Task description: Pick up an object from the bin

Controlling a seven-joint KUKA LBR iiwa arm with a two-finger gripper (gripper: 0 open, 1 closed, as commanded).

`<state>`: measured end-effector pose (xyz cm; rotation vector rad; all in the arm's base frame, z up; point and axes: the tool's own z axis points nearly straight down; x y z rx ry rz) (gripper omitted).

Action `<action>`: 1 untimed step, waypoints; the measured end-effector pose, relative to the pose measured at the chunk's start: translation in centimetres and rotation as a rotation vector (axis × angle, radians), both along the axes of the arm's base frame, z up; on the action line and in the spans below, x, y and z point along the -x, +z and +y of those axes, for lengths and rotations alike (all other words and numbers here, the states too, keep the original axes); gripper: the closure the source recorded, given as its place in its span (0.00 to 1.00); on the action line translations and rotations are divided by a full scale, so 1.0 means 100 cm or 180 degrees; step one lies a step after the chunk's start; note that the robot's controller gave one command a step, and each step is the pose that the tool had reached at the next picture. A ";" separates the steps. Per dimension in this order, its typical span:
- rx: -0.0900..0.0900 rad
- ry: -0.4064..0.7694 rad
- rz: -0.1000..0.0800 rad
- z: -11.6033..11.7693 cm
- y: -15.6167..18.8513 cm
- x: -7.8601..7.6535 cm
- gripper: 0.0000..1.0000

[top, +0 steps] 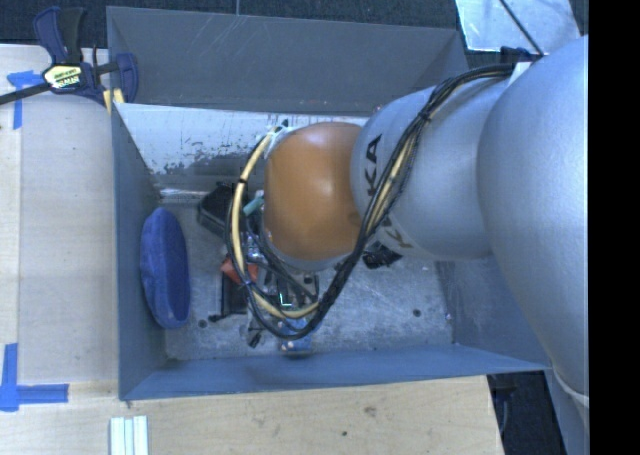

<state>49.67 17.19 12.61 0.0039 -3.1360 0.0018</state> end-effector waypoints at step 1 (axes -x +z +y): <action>0.0006 -0.1114 -0.0012 -0.039 -0.057 0.013 0.00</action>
Offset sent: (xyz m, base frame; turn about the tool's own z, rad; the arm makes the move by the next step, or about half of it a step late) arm -0.0129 -0.0381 -0.0561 0.3499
